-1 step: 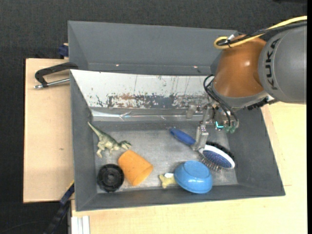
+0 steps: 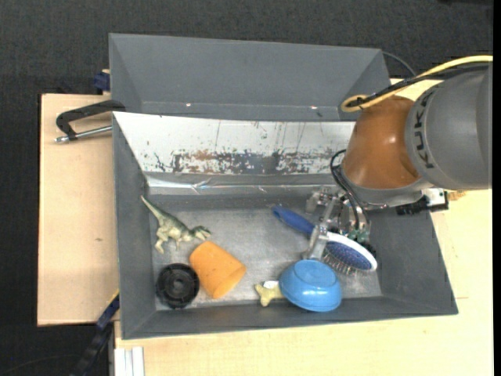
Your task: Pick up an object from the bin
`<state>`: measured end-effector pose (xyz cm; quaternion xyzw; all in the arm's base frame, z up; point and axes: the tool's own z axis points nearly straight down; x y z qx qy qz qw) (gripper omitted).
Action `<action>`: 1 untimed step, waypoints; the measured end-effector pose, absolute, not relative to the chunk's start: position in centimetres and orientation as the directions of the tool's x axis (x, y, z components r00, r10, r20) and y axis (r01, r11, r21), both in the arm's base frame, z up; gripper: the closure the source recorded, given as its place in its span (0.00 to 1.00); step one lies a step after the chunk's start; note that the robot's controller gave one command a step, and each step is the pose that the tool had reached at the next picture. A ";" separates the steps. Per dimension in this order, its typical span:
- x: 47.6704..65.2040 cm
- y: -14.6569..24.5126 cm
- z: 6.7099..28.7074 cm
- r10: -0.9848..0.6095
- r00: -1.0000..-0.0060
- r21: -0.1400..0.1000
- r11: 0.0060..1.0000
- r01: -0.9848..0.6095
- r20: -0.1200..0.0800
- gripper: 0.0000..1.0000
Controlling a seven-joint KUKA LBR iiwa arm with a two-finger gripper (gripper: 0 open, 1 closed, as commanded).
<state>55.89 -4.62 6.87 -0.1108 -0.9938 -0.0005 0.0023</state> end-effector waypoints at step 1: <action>56.0 -4.6 7.1 0.219 -0.976 0.001 0.976 0.219 0.001 1.00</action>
Offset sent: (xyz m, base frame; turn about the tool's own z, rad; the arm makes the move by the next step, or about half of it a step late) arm 0.0000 0.0000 0.0000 0.0000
